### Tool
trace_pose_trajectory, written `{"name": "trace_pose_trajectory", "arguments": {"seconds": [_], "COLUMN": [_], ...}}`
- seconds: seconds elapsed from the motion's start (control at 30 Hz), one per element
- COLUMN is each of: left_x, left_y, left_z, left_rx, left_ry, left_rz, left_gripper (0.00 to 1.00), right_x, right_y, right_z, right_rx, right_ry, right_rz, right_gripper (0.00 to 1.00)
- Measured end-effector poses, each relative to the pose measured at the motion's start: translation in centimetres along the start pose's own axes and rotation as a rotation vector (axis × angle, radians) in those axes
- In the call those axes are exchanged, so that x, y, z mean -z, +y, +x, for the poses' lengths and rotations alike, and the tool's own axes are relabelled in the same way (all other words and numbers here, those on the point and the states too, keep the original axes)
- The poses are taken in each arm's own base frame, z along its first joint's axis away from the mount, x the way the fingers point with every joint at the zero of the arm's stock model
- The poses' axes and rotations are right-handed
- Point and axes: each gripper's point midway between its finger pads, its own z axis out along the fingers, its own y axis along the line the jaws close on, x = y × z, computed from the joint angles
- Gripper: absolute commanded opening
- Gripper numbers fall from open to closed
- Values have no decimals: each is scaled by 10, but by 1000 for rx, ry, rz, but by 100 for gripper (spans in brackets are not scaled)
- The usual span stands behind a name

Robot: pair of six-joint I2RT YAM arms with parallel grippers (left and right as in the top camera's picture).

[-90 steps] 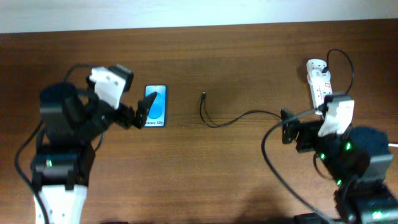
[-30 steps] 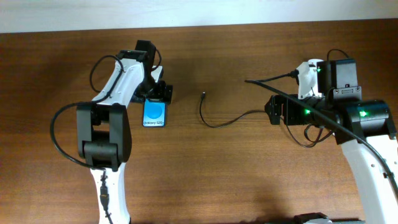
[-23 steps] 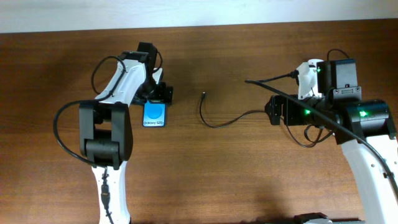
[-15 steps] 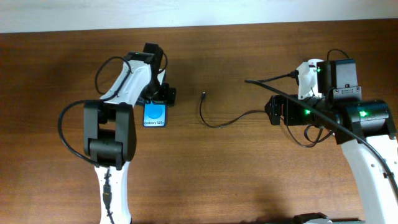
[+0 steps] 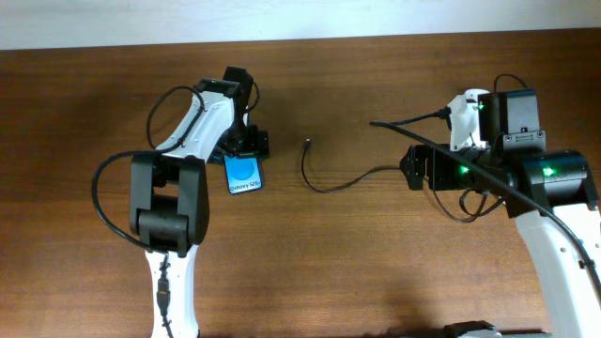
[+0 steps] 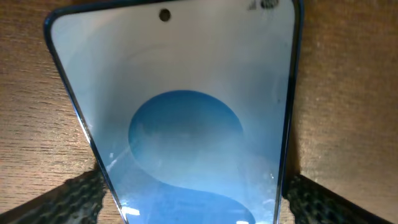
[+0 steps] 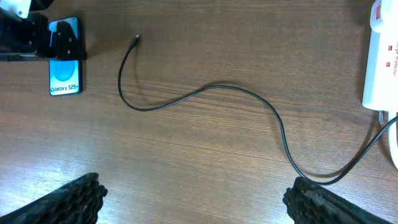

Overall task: Plug charger to phone and switch on socket
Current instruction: 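Lift the blue phone upright with the left gripper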

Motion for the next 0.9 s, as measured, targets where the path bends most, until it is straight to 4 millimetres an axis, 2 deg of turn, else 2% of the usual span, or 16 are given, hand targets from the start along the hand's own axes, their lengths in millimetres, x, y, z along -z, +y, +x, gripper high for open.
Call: {"name": "trace_pose_trajectory", "arguments": {"seconds": [0.13,0.2,0.43,0.53,0.9], "left_x": [0,0,0,0,2], "left_y": [-1,-1,-2,-2,-2], "left_z": [-2,-3,-4,-6,-9], "left_rx": [79,121,174,190,199], "left_ry": [-8,-10,-14,-22,-31], "left_rz": [6,8,9,11,8], "left_gripper": [98,92,83,77,75], "right_x": [0,0,0,0,0], "right_y": [0,0,0,0,0], "right_z": [0,0,0,0,0], "right_rx": [0,0,0,0,1], "right_ry": [0,0,0,0,-1], "right_rz": [0,0,0,0,0], "right_gripper": [98,98,98,98,98]}}
